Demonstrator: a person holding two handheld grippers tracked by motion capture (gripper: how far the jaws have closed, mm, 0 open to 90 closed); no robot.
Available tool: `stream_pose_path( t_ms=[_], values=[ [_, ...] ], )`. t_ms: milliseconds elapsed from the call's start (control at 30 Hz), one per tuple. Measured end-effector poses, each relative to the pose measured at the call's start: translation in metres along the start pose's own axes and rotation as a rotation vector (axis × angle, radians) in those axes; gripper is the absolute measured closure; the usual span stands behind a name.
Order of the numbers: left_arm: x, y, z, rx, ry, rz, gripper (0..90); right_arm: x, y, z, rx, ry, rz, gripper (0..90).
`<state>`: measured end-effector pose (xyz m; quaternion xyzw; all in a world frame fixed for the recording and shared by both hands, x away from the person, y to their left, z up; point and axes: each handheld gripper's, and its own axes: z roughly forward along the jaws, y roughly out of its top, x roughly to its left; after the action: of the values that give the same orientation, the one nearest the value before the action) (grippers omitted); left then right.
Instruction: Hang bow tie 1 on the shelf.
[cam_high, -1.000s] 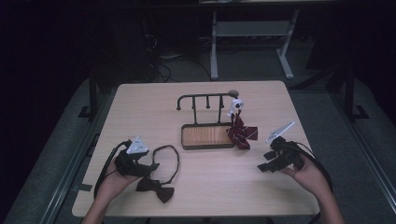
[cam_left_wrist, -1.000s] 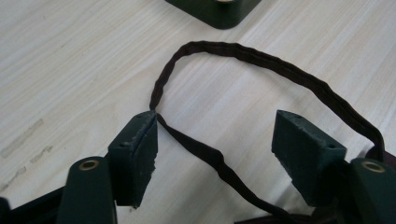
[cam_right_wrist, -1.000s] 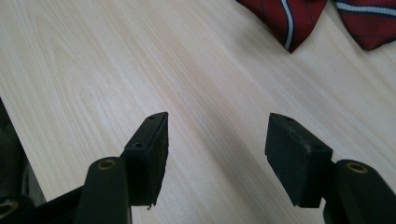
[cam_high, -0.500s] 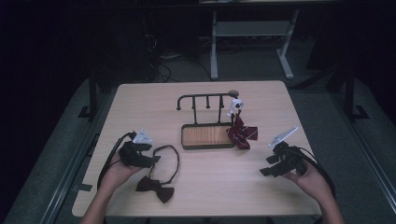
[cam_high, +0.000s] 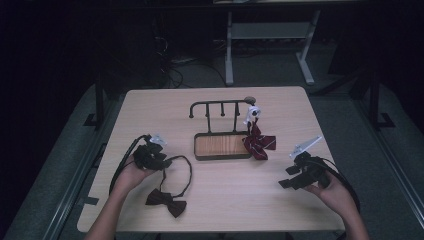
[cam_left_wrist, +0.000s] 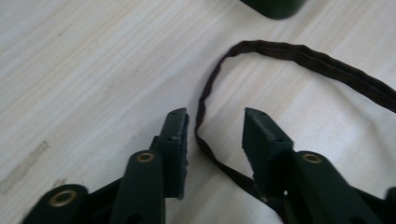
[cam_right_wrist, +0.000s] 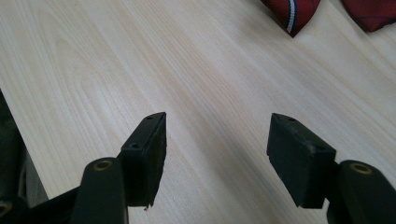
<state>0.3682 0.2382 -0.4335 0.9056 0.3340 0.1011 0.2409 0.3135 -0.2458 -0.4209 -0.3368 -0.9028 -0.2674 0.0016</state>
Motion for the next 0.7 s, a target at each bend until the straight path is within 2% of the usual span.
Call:
stream_pose_path(
  t_ms=[67,133,533,600,700],
  values=[
    [0.003,0.001,0.003,0.037,-0.002,0.004,63.7,0.000,0.000,0.000,-0.001,-0.003,-0.005,37.7],
    [0.005,0.002,0.005,0.050,0.002,0.005,65.3,0.001,0.000,-0.001,-0.004,-0.003,-0.008,37.7],
    [0.009,0.006,0.014,0.094,-0.025,0.007,81.2,0.002,0.001,-0.003,-0.025,0.005,-0.013,37.7],
    [0.009,0.007,0.014,0.104,-0.019,0.022,85.9,0.003,0.002,-0.005,-0.032,0.002,-0.017,37.7],
    [0.009,0.008,0.013,0.110,-0.026,0.021,89.4,0.003,0.002,-0.005,-0.037,0.003,-0.017,37.6]
  ],
)
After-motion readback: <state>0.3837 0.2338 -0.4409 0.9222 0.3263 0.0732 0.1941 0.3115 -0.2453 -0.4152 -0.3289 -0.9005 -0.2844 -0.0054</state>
